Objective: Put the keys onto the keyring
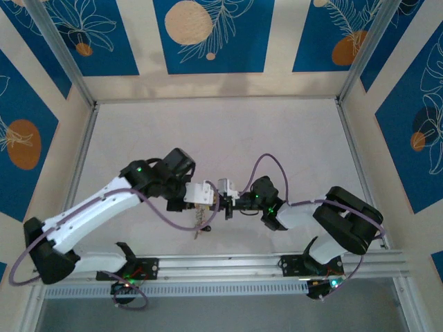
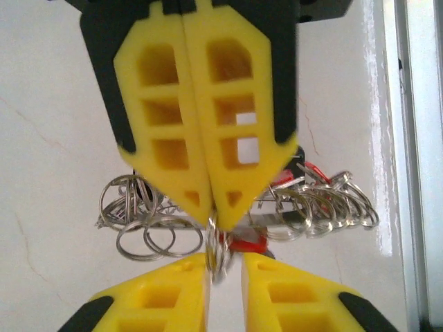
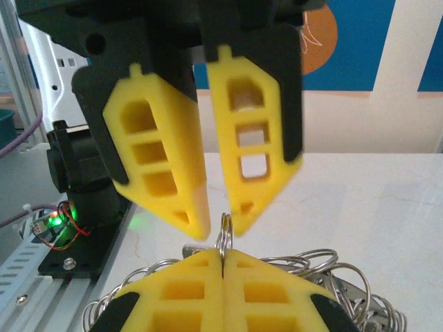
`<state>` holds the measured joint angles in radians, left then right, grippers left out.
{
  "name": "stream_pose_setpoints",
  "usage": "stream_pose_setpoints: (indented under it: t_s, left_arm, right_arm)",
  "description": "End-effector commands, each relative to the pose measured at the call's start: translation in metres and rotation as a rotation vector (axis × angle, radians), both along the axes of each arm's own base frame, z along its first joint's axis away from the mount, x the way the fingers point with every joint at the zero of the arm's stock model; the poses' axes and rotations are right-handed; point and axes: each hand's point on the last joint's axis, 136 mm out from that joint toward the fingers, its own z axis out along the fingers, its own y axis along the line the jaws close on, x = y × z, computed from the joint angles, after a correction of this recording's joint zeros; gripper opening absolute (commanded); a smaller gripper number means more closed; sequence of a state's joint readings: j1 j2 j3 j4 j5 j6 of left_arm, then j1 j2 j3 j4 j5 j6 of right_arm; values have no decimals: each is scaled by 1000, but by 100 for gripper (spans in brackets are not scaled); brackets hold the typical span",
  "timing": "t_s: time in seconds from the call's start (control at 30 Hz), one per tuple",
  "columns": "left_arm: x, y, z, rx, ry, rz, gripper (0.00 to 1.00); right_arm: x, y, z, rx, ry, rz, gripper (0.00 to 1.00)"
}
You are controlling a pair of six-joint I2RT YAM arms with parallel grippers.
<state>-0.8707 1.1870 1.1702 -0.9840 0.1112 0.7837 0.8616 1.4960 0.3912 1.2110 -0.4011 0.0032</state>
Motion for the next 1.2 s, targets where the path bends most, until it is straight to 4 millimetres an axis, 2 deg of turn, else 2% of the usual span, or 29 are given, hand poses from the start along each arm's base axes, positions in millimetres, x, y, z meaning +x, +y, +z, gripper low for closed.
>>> stream_pose_setpoints:
  t_s: [0.0, 0.13, 0.3, 0.5, 0.63, 0.9, 1.1, 1.17]
  left_arm:
    - [-3, -2, 14, -121, -55, 6, 23]
    - [-7, -5, 19, -211, -69, -7, 28]
    - [-6, -15, 27, -306, -84, 1, 30]
    - [-3, -20, 27, -323, -82, 6, 30]
    - [-5, -22, 27, -332, -64, -9, 22]
    - [-7, -17, 0, -282, 7, -5, 19]
    - [-9, -18, 2, -310, 21, -13, 16]
    - [-8, -18, 3, -305, 18, -18, 11]
  right_arm:
    - [-7, -7, 31, 113, -67, 11, 0]
    - [-12, -9, 40, 131, -95, 29, 0]
    - [-15, -9, 40, 127, -106, 42, 0]
    - [-18, -10, 38, 123, -108, 38, 0]
    - [-18, -12, 38, 124, -115, 28, 0]
    - [-17, -15, 41, 133, -136, 9, 0]
    - [-18, -16, 40, 128, -139, 13, 0]
    - [-19, -15, 39, 121, -140, 18, 0]
